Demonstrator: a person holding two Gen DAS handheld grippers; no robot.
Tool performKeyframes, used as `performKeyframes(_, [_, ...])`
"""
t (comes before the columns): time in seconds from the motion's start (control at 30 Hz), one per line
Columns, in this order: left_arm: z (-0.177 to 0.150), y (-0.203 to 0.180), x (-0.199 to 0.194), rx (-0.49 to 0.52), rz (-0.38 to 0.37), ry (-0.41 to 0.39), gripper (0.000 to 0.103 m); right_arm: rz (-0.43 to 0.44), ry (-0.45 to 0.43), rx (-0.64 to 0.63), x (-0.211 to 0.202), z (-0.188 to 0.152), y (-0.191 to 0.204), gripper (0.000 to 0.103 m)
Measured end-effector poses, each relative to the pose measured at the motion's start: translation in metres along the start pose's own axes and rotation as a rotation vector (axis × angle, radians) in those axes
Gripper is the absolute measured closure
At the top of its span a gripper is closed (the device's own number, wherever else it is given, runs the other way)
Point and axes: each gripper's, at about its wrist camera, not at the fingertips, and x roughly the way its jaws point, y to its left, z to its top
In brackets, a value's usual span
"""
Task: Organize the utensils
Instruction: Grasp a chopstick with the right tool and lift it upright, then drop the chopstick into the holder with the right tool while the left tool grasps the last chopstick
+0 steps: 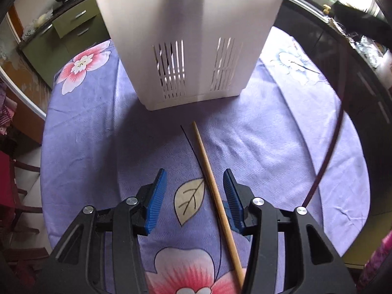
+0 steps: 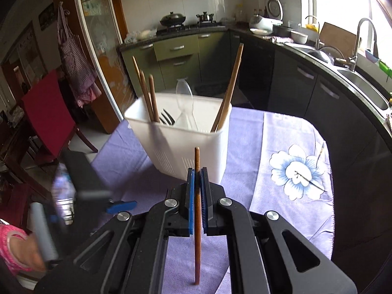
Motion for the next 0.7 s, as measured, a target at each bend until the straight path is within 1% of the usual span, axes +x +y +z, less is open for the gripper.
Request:
performKeyframes(0.13, [0.006,-0.007,0.01,-0.01,0.017,0.003,0.057,0.006,-0.055,0.001,-0.021,0.014,0.003,0.097])
performKeyframes(0.3, [0.009,-0.01,0.019,-0.031,0.024,0.013,0.058,0.009,-0.11,0.008,-0.05,0.036,-0.009,0.097])
performKeyframes(0.37, [0.008,-0.011,0.023,-0.035,0.025,0.022,0.07,0.009,-0.128,0.011,-0.06,0.047,-0.011,0.097])
performKeyframes(0.4, [0.007,-0.011,0.025,-0.038,0.02,0.031,0.071,0.009,-0.134,0.009,-0.064,0.051,-0.011,0.097])
performKeyframes(0.6, [0.005,-0.015,0.027,-0.028,0.023,0.019,0.079,-0.013,-0.162,-0.014,-0.088,0.066,-0.005,0.097])
performKeyframes(0.67, [0.005,-0.019,0.027,-0.018,0.022,0.015,0.085,-0.021,-0.17,-0.021,-0.095,0.071,-0.003,0.097])
performKeyframes(0.7, [0.005,-0.02,0.027,-0.013,0.022,0.014,0.086,-0.024,-0.174,-0.023,-0.099,0.074,-0.002,0.097])
